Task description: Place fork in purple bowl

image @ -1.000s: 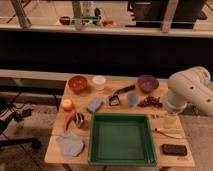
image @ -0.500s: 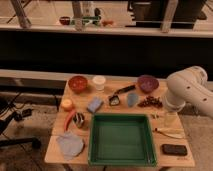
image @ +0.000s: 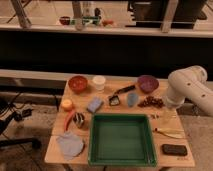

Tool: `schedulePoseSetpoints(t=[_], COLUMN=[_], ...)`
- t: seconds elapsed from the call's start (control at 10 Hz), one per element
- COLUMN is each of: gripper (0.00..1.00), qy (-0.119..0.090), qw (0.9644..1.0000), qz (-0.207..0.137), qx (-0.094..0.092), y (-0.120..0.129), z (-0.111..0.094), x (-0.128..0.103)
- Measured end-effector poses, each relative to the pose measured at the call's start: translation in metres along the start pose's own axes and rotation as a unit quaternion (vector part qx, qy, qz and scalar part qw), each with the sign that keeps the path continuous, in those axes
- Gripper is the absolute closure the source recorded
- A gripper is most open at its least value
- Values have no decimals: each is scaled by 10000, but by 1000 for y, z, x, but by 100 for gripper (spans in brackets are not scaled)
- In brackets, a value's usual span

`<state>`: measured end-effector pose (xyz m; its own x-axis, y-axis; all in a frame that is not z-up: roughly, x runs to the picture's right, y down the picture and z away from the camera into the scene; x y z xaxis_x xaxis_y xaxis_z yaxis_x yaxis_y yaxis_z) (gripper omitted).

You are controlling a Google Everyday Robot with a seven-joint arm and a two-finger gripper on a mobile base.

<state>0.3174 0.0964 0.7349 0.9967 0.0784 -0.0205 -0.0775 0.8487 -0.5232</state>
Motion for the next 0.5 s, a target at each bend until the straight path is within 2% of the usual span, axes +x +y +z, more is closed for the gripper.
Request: schedulePoseSetpoints(t=[0.3,0.5], gripper=[20,20], qy=[-438,-459], qw=[9988,9986], qz=[229,237], qx=[-72,-87], y=[-13,-13], z=[18,19], x=[14,15])
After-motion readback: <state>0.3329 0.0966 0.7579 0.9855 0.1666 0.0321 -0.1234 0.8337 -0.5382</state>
